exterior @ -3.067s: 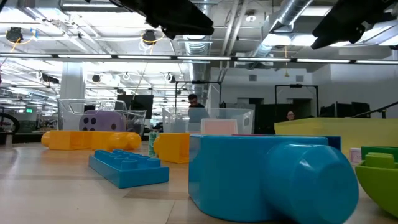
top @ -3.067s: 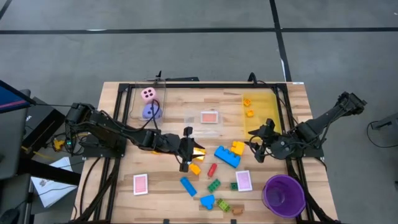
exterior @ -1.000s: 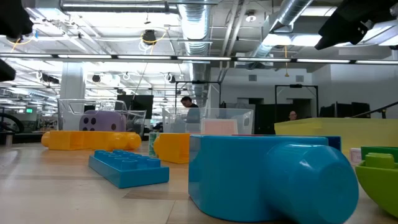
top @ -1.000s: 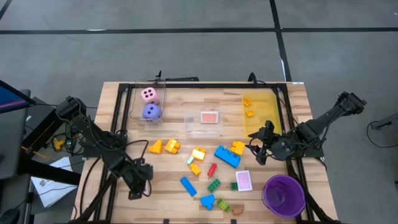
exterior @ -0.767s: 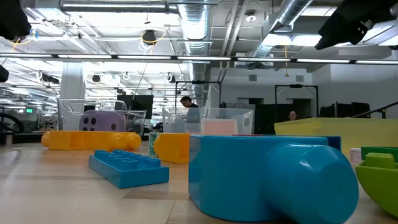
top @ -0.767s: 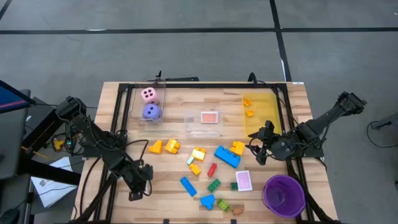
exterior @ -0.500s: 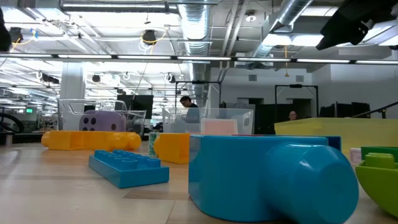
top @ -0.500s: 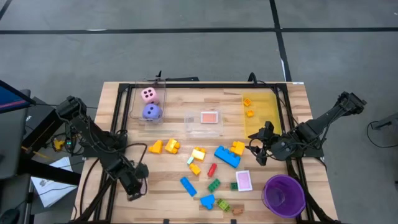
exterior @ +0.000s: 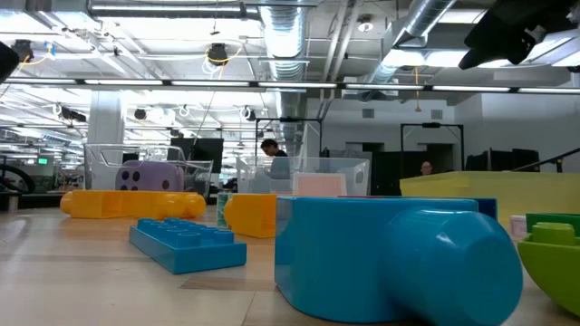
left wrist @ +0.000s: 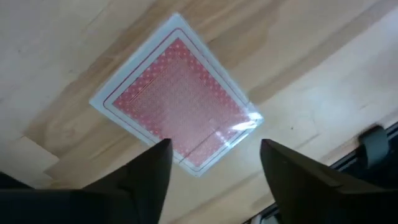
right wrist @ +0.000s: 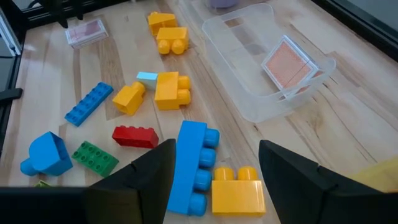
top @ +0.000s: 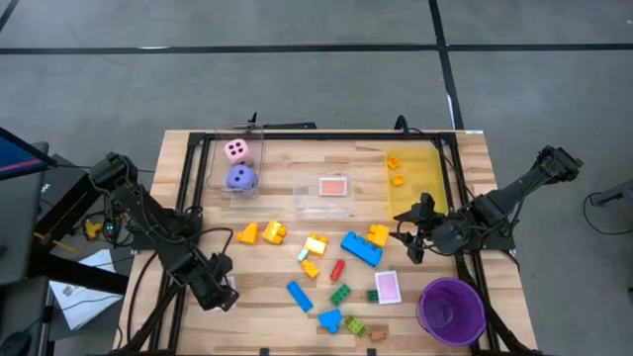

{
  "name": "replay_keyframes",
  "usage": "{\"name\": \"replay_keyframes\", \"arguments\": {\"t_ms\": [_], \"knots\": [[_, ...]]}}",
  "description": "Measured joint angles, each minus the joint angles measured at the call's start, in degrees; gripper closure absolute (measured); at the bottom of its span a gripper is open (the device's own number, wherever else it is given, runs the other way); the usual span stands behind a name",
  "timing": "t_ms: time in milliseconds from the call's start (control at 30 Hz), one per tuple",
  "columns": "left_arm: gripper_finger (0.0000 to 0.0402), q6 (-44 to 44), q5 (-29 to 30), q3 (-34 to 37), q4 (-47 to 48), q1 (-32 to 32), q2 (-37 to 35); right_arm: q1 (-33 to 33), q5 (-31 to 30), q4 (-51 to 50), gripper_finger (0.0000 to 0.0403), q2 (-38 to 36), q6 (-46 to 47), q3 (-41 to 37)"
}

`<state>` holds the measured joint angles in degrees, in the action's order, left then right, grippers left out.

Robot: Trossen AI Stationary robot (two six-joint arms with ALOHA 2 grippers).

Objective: Pick & Place Toys
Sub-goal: Put the red deck of cards into the bottom transparent bin

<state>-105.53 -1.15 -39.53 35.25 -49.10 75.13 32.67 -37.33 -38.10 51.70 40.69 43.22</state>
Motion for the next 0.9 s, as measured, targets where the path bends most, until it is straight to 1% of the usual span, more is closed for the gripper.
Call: {"name": "replay_keyframes", "arguments": {"t_ms": [133, 267, 433, 533, 633, 900], "knots": [[0.0114, -1.65, 0.76, 0.00, 0.09, 0.00, 0.00, 0.00, 0.01, -0.36, 0.0180, 0.02, 0.00, 0.00], [0.0093, -2.99, 1.85, 0.00, -0.09, -0.11, 0.00, 0.00, 0.03, -0.47, 0.0180, 0.02, -0.20, 0.00], [0.0090, -5.12, 1.74, 0.29, -0.87, -0.72, 0.00, 0.00, 0.84, -0.70, 0.0180, 0.01, -0.20, 0.00], [0.0093, -7.58, 1.19, 3.02, -3.74, -1.31, 0.00, 0.00, 1.54, -0.71, 0.0180, 0.02, -0.17, 0.00], [0.0092, -8.66, -0.96, 5.63, -7.78, -1.49, -0.22, 0.00, 1.74, -0.78, 0.0180, 0.02, -0.17, 0.00], [0.0088, -8.71, -0.88, 6.41, -7.73, -1.51, -0.18, 0.00, 1.74, -0.73, 0.0180, 0.02, -0.17, 0.00]]}}
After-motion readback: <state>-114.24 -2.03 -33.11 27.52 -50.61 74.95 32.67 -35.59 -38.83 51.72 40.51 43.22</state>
